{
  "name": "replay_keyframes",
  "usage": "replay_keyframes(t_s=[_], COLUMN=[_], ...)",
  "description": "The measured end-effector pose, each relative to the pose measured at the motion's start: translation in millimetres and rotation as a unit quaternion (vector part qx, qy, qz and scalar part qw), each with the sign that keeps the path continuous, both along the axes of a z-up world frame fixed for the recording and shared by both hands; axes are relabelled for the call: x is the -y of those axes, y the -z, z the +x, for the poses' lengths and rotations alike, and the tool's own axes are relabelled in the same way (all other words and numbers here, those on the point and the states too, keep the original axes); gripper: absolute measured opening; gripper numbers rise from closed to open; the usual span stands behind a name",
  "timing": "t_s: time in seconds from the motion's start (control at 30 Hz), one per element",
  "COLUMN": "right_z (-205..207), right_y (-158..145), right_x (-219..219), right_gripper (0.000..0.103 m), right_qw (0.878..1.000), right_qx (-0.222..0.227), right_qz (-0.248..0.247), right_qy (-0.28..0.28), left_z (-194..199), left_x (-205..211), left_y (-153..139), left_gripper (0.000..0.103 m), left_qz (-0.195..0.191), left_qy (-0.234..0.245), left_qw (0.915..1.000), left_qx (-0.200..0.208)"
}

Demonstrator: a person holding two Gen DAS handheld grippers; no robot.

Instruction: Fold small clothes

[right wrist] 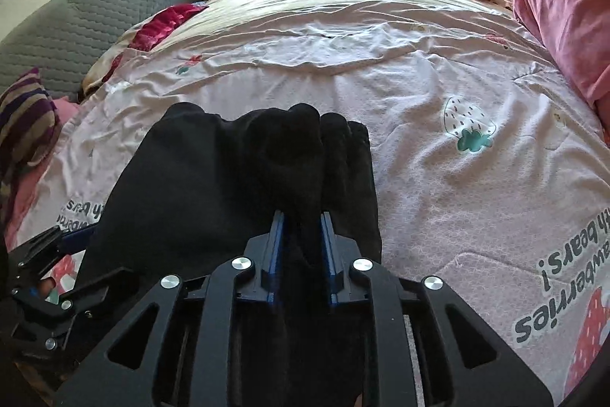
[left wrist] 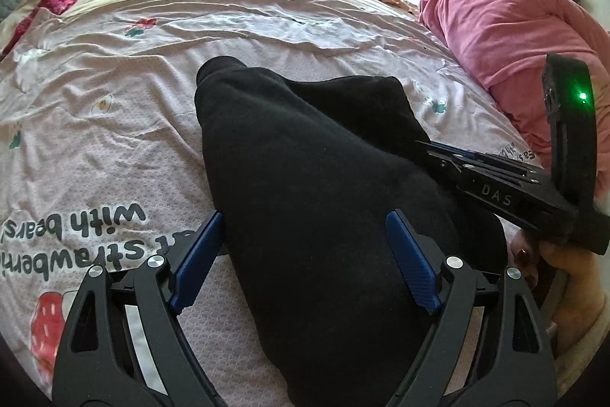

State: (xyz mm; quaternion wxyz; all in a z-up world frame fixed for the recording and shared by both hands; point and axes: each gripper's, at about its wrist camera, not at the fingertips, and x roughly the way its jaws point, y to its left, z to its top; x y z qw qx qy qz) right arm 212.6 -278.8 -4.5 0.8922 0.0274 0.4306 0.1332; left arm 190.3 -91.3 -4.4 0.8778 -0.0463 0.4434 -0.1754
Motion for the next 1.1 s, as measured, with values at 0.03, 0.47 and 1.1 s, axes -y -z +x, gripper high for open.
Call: replay_keyframes(t_s=[0.03,0.47,1.1], right_z=[-1,-28,-86], right_y=[0,-8,-20], right_x=[1,17,31], right_gripper=[0.019,0.051,0.028], right_qw=[1.0,0.998,0.998], right_qx=[0.0,0.017,0.01], right_qz=[0.0,-0.051,0.055], right_qy=[-0.001,0.018,-0.041], left_z=[0,-9,-38], left_x=[0,-1,11], left_y=[0,-2,-9], left_gripper=[0.078,0.078,0.08], left_qz=[0.0,0.009,0.034], left_qy=[0.0,-0.002,0.012], left_qw=[1.0,1.0,0.9993], left_qx=[-0.001,-0.003,0.006])
